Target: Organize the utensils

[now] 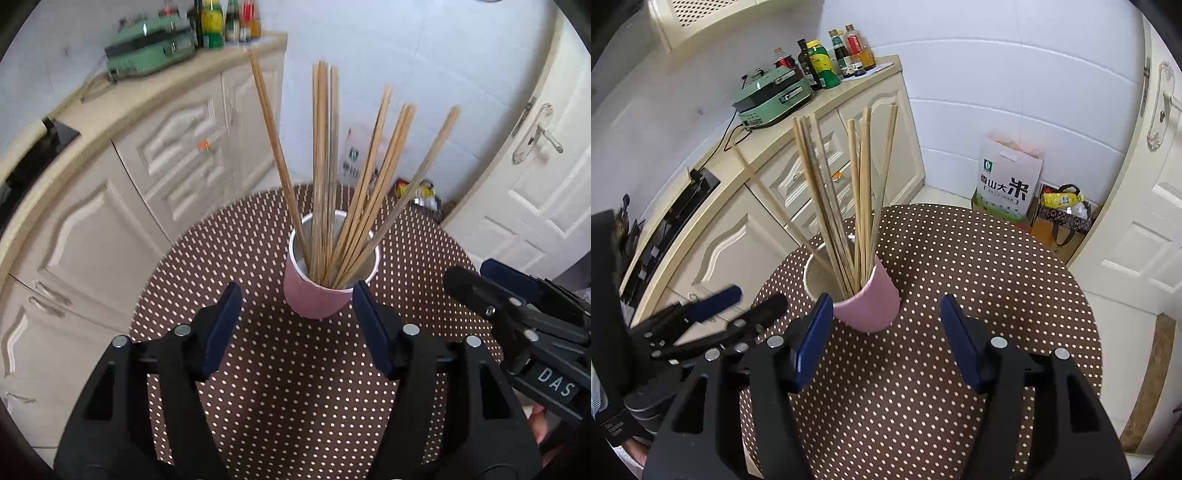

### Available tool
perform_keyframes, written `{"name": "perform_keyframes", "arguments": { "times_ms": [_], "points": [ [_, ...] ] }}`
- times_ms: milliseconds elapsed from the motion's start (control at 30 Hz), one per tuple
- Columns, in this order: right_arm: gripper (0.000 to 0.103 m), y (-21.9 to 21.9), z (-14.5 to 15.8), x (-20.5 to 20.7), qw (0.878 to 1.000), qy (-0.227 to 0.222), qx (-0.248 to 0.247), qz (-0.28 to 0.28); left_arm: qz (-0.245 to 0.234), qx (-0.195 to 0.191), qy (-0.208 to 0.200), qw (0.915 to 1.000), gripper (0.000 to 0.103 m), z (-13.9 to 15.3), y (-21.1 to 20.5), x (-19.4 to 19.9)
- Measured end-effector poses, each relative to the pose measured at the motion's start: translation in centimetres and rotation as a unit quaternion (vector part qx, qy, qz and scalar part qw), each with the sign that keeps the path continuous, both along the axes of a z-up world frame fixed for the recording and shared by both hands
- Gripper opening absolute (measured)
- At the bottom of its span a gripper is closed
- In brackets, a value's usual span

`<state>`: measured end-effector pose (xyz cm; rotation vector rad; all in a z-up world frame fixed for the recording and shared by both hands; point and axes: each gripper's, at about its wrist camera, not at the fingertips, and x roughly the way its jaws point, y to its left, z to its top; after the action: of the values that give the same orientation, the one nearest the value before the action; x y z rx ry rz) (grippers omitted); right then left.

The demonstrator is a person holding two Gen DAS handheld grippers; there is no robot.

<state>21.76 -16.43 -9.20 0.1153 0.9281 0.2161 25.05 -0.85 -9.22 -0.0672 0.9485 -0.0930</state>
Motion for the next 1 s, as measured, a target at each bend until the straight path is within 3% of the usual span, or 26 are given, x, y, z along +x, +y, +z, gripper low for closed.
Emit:
{"name": "perform_keyframes", "arguments": {
  "times_ms": [500, 1000],
  "points": [
    [0.067, -0.9, 2.6, -7.4, 0.999, -0.043, -0.019, 0.002, 0.0, 0.013, -0.033, 0.9994, 0.07, 3.8, -1.0, -7.2],
    [0.076, -1.6, 6.8, -12.9, 0.994, -0.111, -0.008, -0.002, -0.009, 0.019, -0.102, 0.9945, 0.073, 9.1, -1.1, -12.6]
  ]
}}
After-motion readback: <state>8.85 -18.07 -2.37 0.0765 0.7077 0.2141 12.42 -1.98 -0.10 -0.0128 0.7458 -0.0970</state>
